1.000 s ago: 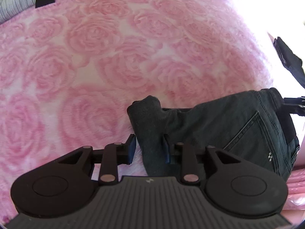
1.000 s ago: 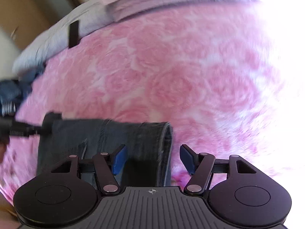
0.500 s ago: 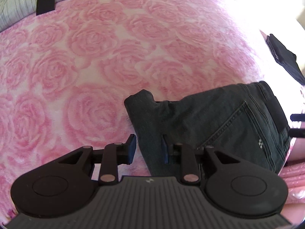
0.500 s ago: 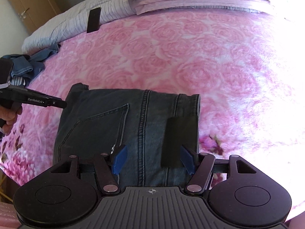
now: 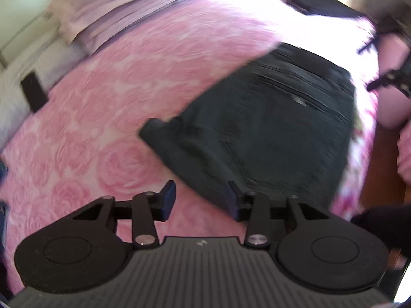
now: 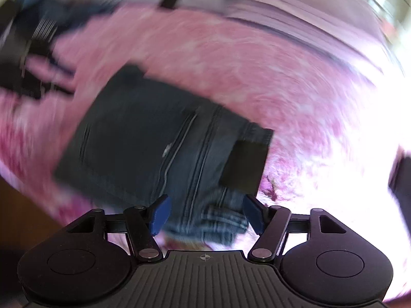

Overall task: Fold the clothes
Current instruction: 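Lift the folded jeans off the bed with both grippers holding the waistband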

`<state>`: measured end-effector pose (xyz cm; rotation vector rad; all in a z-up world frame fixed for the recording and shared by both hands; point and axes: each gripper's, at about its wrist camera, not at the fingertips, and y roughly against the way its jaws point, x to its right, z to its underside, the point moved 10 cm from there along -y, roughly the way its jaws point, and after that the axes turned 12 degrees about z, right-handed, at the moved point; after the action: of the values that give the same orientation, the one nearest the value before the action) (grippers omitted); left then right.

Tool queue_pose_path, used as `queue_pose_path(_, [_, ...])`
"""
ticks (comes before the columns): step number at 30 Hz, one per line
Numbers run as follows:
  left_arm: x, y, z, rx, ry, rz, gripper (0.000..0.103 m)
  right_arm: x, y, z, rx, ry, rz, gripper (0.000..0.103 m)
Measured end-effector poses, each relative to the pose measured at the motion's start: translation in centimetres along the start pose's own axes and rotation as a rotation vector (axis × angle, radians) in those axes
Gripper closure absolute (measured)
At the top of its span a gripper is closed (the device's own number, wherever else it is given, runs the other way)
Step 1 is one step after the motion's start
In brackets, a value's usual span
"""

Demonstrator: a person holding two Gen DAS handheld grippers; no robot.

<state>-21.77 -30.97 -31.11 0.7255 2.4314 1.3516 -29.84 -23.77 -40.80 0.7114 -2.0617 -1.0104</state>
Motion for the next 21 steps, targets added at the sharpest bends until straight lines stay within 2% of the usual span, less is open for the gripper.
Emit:
queue_pose_path(5, [8.1, -1.2, -0.2, 0.031, -0.211, -0.004, 0.052, -3.6, -1.3, 3.1, 0.087, 0.408, 0.009, 0.03])
queue_pose_path(9, [12.7, -3.9, -0.3, 0.015, -0.336, -0.037, 0.042, -5.7, -3.3, 5.0, 0.22, 0.672, 0.026, 0.03])
queue_pose_path(13, [14.5, -6.2, -0.2, -0.039, -0.36, -0.117, 0.042, -5.8, -6.6, 6.5, 0.311, 0.782, 0.044, 0.03])
queue_pose_path(15, [14.8, -6.7, -0.3, -0.054, -0.348, -0.157, 0.039, -6.0, -8.0, 7.1, 0.379, 0.846, 0.086, 0.025])
queue_pose_path(17, [15.0, -7.1, -0.5, -0.068, -0.34, -0.194, 0.036, -6.1, -8.5, 7.1, 0.439, 0.863, 0.084, 0.023])
queue_pose_path(18, [15.2, -7.3, -0.5, -0.076, -0.347, -0.213, 0.032, -5.8, -8.6, 7.0, 0.443, 0.849, 0.069, 0.024])
queue_pose_path(19, [15.3, -7.6, -0.5, -0.086, -0.361, -0.235, 0.029, -5.5, -8.5, 6.7, 0.438, 0.824, 0.049, 0.036])
queue_pose_path(21, [15.6, -8.0, -0.5, -0.106, -0.407, -0.283, 0.026, -4.8, -8.0, 5.7, 0.411, 0.774, -0.004, 0.042])
